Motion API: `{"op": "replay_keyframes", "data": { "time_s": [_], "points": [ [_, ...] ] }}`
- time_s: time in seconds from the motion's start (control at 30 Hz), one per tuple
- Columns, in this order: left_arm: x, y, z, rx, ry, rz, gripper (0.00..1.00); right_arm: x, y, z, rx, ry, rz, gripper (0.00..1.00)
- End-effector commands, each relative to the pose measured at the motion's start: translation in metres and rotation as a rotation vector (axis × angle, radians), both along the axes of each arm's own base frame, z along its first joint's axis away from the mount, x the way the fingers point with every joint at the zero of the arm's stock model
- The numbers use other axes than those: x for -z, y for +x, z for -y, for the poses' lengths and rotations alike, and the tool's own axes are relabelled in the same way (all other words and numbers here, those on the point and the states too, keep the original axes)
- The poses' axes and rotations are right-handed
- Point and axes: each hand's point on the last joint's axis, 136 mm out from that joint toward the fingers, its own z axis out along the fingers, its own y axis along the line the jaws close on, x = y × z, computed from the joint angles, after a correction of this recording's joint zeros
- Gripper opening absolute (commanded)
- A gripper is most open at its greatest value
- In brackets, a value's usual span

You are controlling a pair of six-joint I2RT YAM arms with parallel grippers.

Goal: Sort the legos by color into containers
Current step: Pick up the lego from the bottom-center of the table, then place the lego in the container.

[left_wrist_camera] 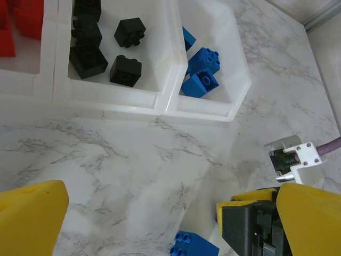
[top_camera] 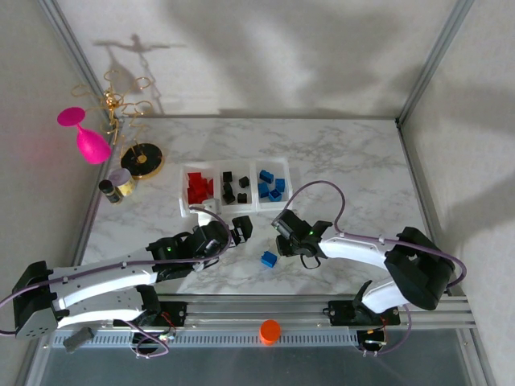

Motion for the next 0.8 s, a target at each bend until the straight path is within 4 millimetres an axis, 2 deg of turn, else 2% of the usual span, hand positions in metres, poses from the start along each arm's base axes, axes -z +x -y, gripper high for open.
{"op": "replay_keyframes", "data": {
  "time_s": [0.0,0.2,0.37,0.53,0.77],
  "points": [
    [-0.014,0.002,-0.002,-0.028,-0.024,0.031,1.0,-0.019,0.007,-0.003,-0.006,0.0,0.061,0.35],
    [-0.031,0.008,-0.004,-0.038,-0.017,0.075,1.0,-0.058,0.033,-0.011,-0.006,0.019,0.175,0.35],
    [-0.052,0.017,-0.016,-0.084,0.0,0.12,1.0,-0.088,0.072,-0.019,0.014,0.021,0.26,0.35],
    [-0.062,0.025,-0.027,-0.118,-0.008,0.134,1.0,-0.107,0.115,-0.031,0.04,0.059,0.316,0.35],
    [-0.064,0.028,-0.038,-0.137,-0.014,0.131,1.0,-0.094,0.155,-0.056,0.029,0.081,0.298,0.35]
  ]
}}
